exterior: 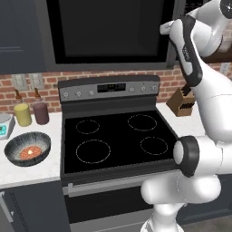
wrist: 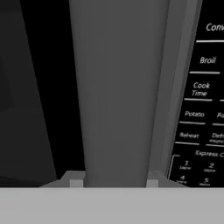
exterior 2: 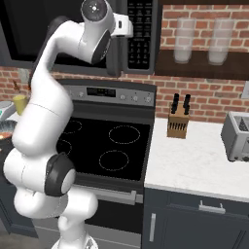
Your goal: Open the microwave, place the bowl with waffle inside the microwave, then close the microwave door and turn it on.
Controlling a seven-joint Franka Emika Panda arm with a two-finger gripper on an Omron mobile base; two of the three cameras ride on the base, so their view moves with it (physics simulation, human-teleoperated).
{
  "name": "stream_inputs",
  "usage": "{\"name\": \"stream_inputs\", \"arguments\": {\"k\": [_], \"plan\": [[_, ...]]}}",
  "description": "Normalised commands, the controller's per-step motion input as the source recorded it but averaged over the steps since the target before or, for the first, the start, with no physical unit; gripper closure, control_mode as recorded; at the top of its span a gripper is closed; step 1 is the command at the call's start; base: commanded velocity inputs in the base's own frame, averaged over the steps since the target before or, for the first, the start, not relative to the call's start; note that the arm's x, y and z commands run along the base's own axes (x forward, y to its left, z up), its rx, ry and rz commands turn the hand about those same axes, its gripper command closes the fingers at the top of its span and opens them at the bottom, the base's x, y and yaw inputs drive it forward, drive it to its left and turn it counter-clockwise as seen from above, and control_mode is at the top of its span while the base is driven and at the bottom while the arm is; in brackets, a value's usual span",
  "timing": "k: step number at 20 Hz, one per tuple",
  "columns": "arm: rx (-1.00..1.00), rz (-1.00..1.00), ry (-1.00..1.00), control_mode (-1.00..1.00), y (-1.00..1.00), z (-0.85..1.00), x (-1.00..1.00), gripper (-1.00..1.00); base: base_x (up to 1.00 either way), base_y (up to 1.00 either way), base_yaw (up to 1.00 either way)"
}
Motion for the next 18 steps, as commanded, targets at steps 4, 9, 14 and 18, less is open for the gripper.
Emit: {"name": "stream_inputs", "arguments": {"k": [4,9,14,18], "plan": [[0.0,0.09,0.0,-1.0,0.24,0.0,-1.0,1.0,0.0,0.0,0.0],[0.01,0.05,0.0,-1.0,0.33,0.0,-1.0,1.0,0.0,0.0,0.0],[0.0,0.02,0.0,-1.0,0.46,0.0,-1.0,1.0,0.0,0.0,0.0],[0.0,0.0,0.0,-1.0,0.56,0.0,-1.0,1.0,0.0,0.0,0.0]]}}
